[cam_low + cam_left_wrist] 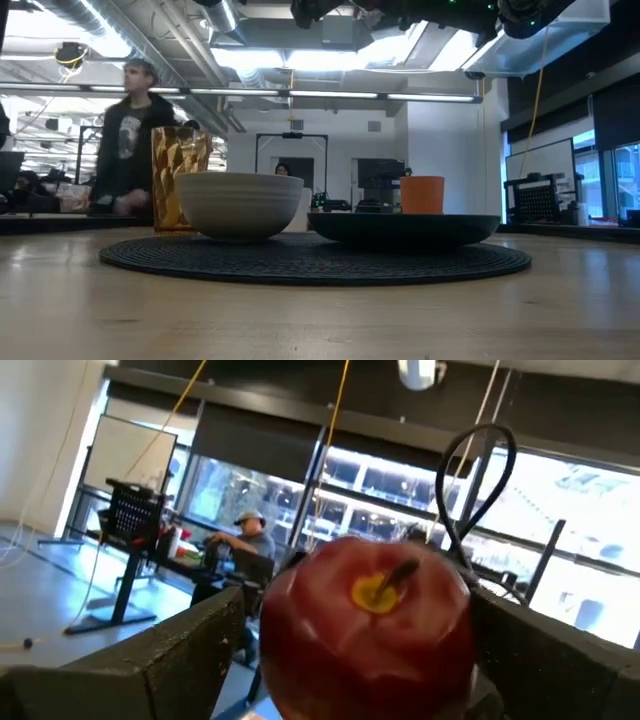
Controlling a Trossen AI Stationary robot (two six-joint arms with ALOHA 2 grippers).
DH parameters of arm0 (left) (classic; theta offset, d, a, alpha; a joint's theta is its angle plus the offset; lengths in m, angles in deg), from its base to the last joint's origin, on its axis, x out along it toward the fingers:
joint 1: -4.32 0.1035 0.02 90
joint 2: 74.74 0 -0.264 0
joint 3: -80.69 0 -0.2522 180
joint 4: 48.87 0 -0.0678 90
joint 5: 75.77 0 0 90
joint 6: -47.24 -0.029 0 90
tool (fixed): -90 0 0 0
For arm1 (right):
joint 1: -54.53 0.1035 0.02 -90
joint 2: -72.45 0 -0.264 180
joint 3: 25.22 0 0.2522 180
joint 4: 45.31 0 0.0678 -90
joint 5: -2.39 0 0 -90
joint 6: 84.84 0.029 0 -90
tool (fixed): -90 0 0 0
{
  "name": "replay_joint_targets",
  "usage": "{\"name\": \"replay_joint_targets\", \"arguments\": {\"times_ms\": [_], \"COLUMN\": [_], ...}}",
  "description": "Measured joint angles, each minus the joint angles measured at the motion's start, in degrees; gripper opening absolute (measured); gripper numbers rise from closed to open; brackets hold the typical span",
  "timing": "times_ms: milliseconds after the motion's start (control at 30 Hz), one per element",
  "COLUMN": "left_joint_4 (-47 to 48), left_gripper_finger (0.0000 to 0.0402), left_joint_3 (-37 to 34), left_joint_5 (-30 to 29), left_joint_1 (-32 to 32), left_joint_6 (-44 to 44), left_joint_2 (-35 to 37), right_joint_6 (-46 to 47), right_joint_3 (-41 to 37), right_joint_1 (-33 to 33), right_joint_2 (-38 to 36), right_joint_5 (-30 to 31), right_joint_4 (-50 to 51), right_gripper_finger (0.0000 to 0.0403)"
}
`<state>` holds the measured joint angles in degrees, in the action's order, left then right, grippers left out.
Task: Arrange a breakfast setting
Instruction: Put the red apple on the green plate
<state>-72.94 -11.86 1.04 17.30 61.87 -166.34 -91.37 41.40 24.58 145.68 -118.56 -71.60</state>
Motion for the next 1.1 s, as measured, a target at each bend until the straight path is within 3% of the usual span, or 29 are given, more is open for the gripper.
{"name": "replay_joint_targets", "arguments": {"times_ms": [200,467,667,900,1033,1100], "left_joint_4": [1.8,2.0,3.6,18.5,30.6,34.6], "left_gripper_finger": [0.0326,0.0293,0.0282,0.0280,0.0280,0.0279], "left_joint_3": [0.0,0.0,0.1,1.2,2.9,3.1], "left_joint_5": [0.7,0.8,-0.3,-4.9,-5.6,-3.0], "left_joint_1": [0.0,0.0,0.1,0.0,-0.7,-0.8], "left_joint_6": [0.0,-0.2,-4.4,-12.8,-17.1,-18.2], "left_joint_2": [0.0,0.0,0.7,5.1,5.7,5.6], "right_joint_6": [0.0,0.5,5.7,16.9,11.8,8.7], "right_joint_3": [0.0,0.0,0.0,2.8,6.4,8.7], "right_joint_1": [0.0,0.0,0.0,-0.1,-0.1,-0.1], "right_joint_2": [0.0,0.0,-0.1,-4.7,-7.3,-7.6], "right_joint_5": [0.6,1.4,5.1,14.0,16.4,15.4], "right_joint_4": [0.1,0.1,1.9,24.9,36.0,37.4], "right_gripper_finger": [0.0235,0.0239,0.0290,0.0332,0.0309,0.0285]}}
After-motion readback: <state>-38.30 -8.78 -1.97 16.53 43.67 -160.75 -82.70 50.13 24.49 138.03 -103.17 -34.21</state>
